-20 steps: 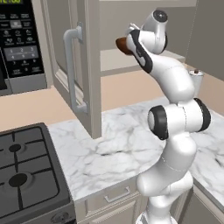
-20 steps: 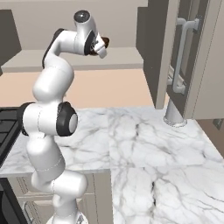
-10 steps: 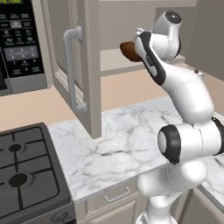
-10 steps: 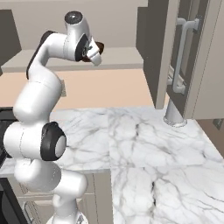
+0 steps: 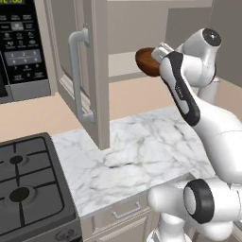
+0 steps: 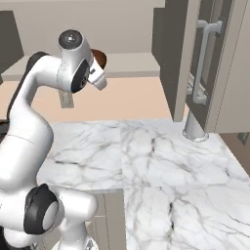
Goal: Take the smaller bowl and place it next to the appetizer plate on the dining counter , and place the larger bowl next to the plate with cooked food.
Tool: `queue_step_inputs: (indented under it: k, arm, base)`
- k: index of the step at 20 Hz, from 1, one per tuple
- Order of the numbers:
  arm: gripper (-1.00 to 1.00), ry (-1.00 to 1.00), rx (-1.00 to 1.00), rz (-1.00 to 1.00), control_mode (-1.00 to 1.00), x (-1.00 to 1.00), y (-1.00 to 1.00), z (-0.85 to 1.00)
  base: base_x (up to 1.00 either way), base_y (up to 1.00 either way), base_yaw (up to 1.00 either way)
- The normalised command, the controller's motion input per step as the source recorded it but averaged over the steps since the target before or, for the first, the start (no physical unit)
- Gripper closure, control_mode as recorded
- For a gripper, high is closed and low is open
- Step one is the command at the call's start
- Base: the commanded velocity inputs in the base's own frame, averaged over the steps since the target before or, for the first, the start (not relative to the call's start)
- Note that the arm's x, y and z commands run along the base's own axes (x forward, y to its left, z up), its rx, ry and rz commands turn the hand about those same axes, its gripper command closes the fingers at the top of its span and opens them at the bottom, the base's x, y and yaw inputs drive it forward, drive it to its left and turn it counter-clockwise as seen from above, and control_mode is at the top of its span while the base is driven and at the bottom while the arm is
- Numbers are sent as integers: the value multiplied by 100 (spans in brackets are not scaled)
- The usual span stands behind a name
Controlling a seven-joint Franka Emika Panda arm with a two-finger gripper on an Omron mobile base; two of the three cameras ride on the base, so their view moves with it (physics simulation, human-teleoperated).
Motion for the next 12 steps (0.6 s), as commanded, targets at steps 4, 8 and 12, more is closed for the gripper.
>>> queue_step_inputs:
  k: [4,8,12]
  arm:
    - [100,2,0,7,-100,-100,-6,0]
    - [100,19,0,1,-100,-100,0,-5]
    - [100,25,0,0,-100,-91,0,-14]
  base:
    - [0,0,0]
    - [0,0,0]
    - [0,0,0]
